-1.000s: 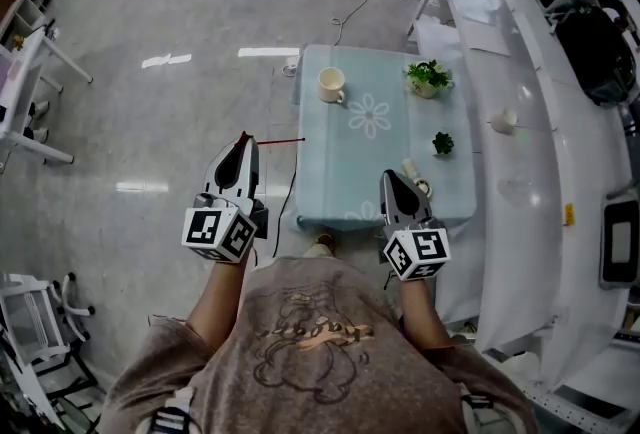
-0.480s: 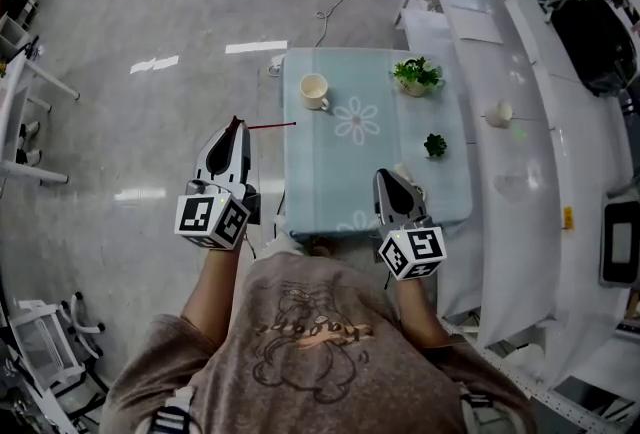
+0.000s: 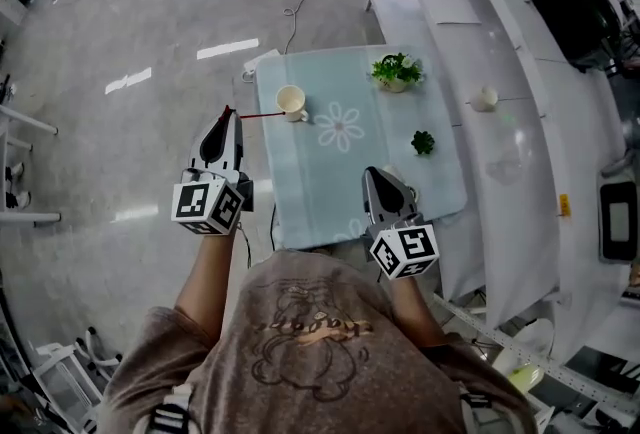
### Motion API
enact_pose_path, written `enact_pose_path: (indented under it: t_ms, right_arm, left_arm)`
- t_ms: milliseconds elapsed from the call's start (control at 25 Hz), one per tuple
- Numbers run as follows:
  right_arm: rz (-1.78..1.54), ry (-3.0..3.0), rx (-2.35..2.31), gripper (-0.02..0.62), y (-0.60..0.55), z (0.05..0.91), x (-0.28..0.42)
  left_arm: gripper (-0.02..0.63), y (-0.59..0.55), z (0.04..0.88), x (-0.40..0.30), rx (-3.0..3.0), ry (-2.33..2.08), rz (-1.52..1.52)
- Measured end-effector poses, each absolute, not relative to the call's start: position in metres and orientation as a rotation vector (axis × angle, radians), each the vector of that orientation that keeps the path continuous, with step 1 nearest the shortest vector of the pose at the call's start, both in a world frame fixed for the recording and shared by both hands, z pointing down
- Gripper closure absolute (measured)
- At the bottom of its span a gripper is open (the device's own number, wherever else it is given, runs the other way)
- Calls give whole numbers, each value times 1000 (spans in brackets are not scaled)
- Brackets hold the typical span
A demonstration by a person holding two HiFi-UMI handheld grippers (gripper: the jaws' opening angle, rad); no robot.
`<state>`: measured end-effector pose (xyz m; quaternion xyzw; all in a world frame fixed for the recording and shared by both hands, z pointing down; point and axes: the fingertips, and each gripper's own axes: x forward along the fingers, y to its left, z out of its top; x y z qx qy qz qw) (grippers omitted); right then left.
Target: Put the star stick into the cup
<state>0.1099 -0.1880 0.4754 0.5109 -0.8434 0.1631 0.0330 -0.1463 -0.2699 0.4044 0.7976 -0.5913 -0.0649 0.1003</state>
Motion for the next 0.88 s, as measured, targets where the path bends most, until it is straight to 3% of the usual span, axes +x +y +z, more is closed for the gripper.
enact_pose_path:
  t_ms: [880]
  right_arm:
    - [584, -2382, 1744, 594, -221, 503, 143]
  left_arm:
    - [574, -400, 555, -124, 2233, -1581, 3]
